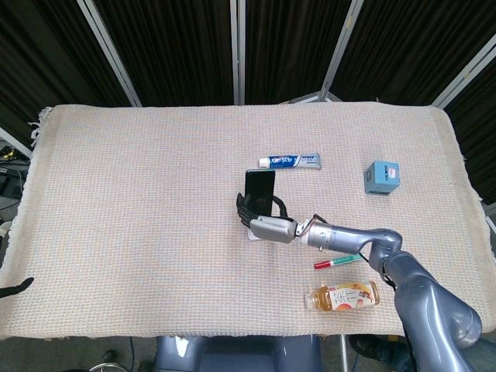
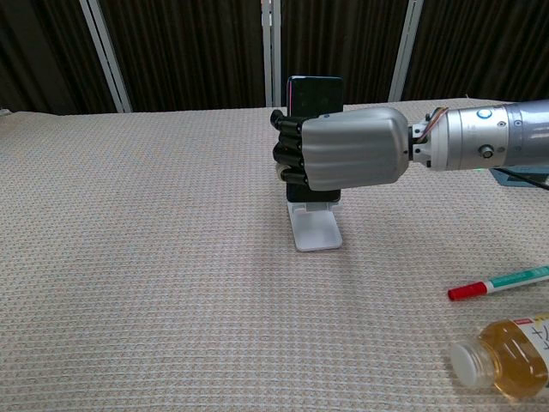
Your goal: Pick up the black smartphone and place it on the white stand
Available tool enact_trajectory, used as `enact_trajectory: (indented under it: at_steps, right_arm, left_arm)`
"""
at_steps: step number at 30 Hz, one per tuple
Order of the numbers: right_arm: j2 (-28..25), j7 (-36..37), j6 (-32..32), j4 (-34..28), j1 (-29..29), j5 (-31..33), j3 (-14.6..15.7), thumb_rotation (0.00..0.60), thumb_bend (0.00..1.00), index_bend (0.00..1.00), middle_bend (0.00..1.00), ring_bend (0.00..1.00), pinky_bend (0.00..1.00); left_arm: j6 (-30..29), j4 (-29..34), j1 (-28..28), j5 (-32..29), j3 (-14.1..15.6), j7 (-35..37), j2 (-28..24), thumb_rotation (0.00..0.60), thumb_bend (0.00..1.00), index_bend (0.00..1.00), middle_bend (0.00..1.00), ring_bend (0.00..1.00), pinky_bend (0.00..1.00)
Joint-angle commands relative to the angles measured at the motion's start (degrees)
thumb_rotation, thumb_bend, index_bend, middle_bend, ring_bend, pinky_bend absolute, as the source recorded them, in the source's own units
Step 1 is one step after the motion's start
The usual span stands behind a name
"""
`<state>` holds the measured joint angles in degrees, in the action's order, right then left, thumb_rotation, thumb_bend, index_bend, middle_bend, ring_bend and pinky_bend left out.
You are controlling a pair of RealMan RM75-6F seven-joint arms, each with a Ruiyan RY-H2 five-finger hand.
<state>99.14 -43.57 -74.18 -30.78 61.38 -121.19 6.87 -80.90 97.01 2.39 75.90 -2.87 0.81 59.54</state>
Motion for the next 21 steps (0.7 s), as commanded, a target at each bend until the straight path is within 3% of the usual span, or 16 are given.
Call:
enact_trajectory:
  at_steps: [1, 9, 16, 21]
  right_arm:
    - [0.2, 0.2, -0.1, 0.4, 0.0, 0.0, 0.4, 0.600, 0.37, 0.53, 0.51, 0.36, 0.27]
    - [0.8, 0.5, -0.2, 1.7, -0.2, 0.4, 1.2, 0.600, 0.37, 0.51, 0.48, 0.31, 0.25]
    - [1.3, 1.0, -0.3, 2.1, -0.7, 1.2, 1.5, 0.600, 0.34, 0.45, 0.38, 0.23, 0.21]
    - [1.2, 1.2, -0.7, 2.0, -0.8, 1.4, 1.9, 0.600, 0.32, 0.30, 0.26, 0.17, 0.19]
  left_arm:
    - [0.0, 0.0, 0.0, -0.1, 0.0, -0.1, 0.0, 0.600, 0.00, 0.00, 0.00, 0.00, 0.00]
    - [0.0, 0.0, 0.0, -0.1, -0.1, -0.1, 0.1, 0.600, 0.00, 0.00, 0.00, 0.00, 0.00]
    - [0.0, -0.1, -0.1, -0.1, -0.1, -0.1, 0.1, 0.600, 0.00, 0.00, 0.00, 0.00, 0.00]
    - [0.0, -0.1, 0.0, -0.1, -0.1, -0.3, 0.2, 0.600, 0.00, 0.00, 0.00, 0.00, 0.00]
